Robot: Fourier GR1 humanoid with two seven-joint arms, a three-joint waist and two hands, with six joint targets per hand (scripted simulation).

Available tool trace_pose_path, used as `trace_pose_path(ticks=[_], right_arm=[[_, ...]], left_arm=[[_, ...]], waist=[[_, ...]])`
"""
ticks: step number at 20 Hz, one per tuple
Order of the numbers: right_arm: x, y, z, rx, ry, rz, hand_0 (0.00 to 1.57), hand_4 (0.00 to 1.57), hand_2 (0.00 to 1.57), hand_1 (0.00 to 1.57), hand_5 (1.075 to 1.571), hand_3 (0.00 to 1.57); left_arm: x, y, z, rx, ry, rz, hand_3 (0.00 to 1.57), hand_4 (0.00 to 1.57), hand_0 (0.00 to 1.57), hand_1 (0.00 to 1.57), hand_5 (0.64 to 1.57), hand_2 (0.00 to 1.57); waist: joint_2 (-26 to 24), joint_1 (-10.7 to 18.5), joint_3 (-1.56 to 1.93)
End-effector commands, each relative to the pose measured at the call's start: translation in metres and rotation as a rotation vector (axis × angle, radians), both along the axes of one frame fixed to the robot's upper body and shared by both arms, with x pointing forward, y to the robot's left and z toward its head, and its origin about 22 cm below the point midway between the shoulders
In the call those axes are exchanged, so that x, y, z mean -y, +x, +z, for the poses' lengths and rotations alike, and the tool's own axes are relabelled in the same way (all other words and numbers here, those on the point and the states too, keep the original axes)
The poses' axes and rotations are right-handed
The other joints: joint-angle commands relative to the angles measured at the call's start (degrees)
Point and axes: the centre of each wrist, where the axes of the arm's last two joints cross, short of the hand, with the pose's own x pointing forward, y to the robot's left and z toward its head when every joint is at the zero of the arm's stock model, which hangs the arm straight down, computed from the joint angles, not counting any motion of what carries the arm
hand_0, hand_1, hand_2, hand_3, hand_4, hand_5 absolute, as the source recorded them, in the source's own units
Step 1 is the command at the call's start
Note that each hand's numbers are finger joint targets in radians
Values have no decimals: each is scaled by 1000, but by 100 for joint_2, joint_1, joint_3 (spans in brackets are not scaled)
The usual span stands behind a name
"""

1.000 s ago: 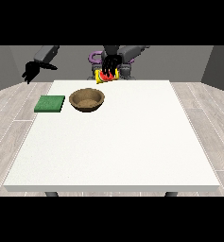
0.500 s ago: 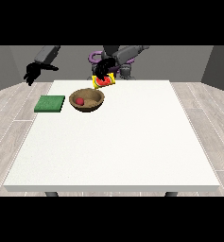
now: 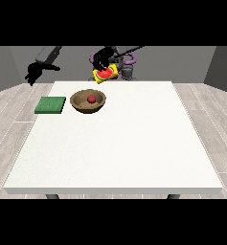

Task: Pick the cup and pour the ball into the bowl, then pick the bowl and place it on the pad

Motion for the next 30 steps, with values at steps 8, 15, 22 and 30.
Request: trace_pose_path(ticks=[8,15,22,30], right_arm=[[-3,3,-1,-48,82,-1,0,460,0,0,1556,0],[20,-4,8,-14,83,-113,0,474,0,0,1558,0],[17,7,23,50,121,-106,0,256,0,0,1565,0],[-39,59,69,124,124,57,0,421,0,0,1566,0]], left_arm=[[-17,3,14,-66,-202,-4,1571,1194,1349,1349,1456,1571],[-86,26,56,-63,-779,48,1571,1002,278,278,1571,1571],[-121,31,47,-280,-1253,-29,1125,775,1177,1177,1537,1400],[-141,34,20,-410,-1629,-149,0,400,0,0,1548,0]], waist=[[83,309,-11],[438,1221,-28],[1229,1180,-31],[1949,559,-30]])
